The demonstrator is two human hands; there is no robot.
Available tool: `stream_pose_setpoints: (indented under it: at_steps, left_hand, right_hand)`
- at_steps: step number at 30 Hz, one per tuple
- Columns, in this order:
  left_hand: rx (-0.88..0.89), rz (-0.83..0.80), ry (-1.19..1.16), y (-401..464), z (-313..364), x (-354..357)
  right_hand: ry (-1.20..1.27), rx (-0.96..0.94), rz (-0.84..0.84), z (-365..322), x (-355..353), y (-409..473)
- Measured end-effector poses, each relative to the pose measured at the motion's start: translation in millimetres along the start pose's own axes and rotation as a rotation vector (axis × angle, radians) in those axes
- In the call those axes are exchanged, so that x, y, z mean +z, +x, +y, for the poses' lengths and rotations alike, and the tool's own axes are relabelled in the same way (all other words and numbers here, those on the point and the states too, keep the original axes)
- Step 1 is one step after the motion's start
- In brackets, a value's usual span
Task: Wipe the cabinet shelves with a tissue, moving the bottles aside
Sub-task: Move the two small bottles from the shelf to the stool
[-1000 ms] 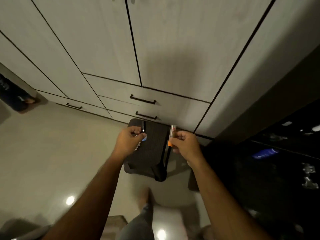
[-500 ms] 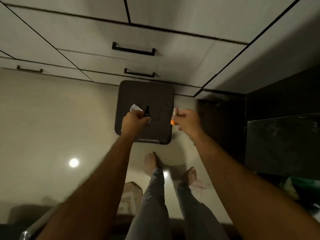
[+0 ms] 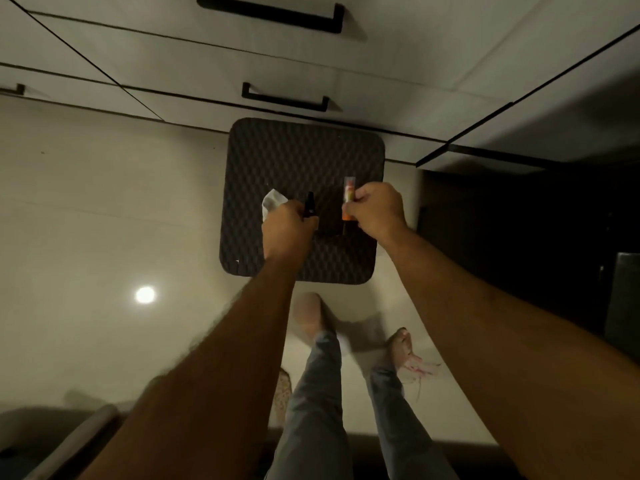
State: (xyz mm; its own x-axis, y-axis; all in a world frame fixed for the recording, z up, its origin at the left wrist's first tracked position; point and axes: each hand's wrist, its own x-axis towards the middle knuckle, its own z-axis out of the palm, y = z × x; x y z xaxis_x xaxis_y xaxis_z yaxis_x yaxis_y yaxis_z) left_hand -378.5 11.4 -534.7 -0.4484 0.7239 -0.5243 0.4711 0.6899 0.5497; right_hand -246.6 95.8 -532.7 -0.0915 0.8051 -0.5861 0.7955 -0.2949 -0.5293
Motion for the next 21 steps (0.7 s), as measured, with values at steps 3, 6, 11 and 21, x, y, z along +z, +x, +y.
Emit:
stream_pose_setpoints:
  at_steps: [3, 6, 11, 21]
  left_hand:
    - [-0.018, 0.006, 0.024, 2.5, -3.4, 9.8]
    - [-0.032, 0.007, 0.026, 4.1, -4.8, 12.3]
    - [-0.045, 0.009, 0.029, 6.5, -8.4, 11.6]
    - [-0.004, 0.106, -0.04, -6.0, -7.4, -1.7]
  right_hand:
    - [-0.093, -0.02, 0.003, -5.1, 9.5, 11.4]
    - [-0.173, -0.029, 0.026, -8.6, 15.4, 18.4]
    - [-0.274, -0.049, 0.041, -10.9, 14.3, 25.9]
    - [-0.225, -0.067, 0.103, -7.3, 18.2, 16.0]
